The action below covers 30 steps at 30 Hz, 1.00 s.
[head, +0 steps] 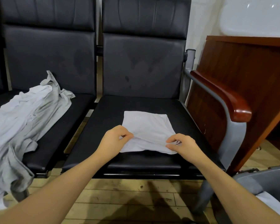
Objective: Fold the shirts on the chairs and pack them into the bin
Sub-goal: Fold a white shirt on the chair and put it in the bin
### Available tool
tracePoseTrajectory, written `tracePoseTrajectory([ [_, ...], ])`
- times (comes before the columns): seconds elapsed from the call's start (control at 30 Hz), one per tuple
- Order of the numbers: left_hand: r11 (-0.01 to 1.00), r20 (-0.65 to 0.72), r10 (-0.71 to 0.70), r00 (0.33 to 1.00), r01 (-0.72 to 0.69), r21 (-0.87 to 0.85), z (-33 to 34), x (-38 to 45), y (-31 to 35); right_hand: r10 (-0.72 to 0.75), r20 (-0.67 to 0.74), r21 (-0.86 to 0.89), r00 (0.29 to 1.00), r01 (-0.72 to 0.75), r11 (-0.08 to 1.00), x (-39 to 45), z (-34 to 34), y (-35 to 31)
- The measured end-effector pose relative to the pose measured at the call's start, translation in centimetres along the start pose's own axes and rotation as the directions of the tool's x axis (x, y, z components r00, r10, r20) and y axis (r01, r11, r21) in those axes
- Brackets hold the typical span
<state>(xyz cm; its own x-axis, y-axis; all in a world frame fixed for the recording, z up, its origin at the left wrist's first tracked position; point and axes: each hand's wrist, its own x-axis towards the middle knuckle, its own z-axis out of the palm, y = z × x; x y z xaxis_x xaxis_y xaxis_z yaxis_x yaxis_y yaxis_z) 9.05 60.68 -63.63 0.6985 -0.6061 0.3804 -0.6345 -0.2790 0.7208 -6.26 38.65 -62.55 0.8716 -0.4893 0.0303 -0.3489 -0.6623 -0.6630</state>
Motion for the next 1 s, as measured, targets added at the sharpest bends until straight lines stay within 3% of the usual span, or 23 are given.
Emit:
tracePoseTrajectory([
  [0.13,1.000,0.034,0.009,0.999,-0.009,0.024,0.0,-0.3,-0.1,-0.020,-0.037,-0.024,0.999,0.019,1.000,-0.1,0.2,-0.1],
  [0.27,1.000,0.009,-0.020,1.000,0.020,-0.007,0.0,-0.4,-0.1,-0.058,-0.193,-0.102,0.980,0.039,0.994,-0.1,1.0,0.1],
  [0.37,0.999,-0.051,0.006,0.999,-0.009,-0.042,-0.3,-0.2,0.2,-0.156,-0.385,-0.052,0.910,0.147,0.988,-0.4,0.5,-0.2],
  [0.43,0.995,-0.062,0.102,0.993,-0.100,0.022,-0.6,-0.1,0.4,-0.318,-0.457,-0.209,0.831,0.247,0.946,-0.8,-0.3,-0.6],
  [0.53,0.899,0.003,0.362,0.932,-0.350,0.263,-1.4,-0.1,0.2,-0.576,-0.346,-0.455,0.741,0.404,0.793,-1.3,-1.1,-0.7],
  [0.6,0.764,0.109,0.495,0.862,-0.491,0.418,-1.9,-0.3,-0.6,-0.627,-0.170,-0.515,0.760,0.474,0.714,-1.6,-1.1,-0.1],
  [0.67,0.678,0.188,0.537,0.822,-0.553,0.484,-2.0,-0.9,-1.8,-0.585,-0.021,-0.517,0.811,0.492,0.701,-2.1,-0.6,0.4],
  [0.73,0.683,0.224,0.504,0.834,-0.543,0.489,-1.9,-1.7,-2.6,-0.510,0.024,-0.453,0.860,0.464,0.761,-2.5,-0.1,1.2],
  [0.87,0.747,0.216,0.386,0.897,-0.441,0.498,-1.7,-2.4,-2.2,-0.381,-0.080,-0.273,0.921,0.347,0.897,-2.5,0.2,1.5],
  [1.0,0.799,0.212,0.245,0.946,-0.321,0.509,-1.4,-2.2,-0.4,-0.354,-0.024,-0.347,0.935,0.324,0.880,-3.0,-0.5,0.9],
])
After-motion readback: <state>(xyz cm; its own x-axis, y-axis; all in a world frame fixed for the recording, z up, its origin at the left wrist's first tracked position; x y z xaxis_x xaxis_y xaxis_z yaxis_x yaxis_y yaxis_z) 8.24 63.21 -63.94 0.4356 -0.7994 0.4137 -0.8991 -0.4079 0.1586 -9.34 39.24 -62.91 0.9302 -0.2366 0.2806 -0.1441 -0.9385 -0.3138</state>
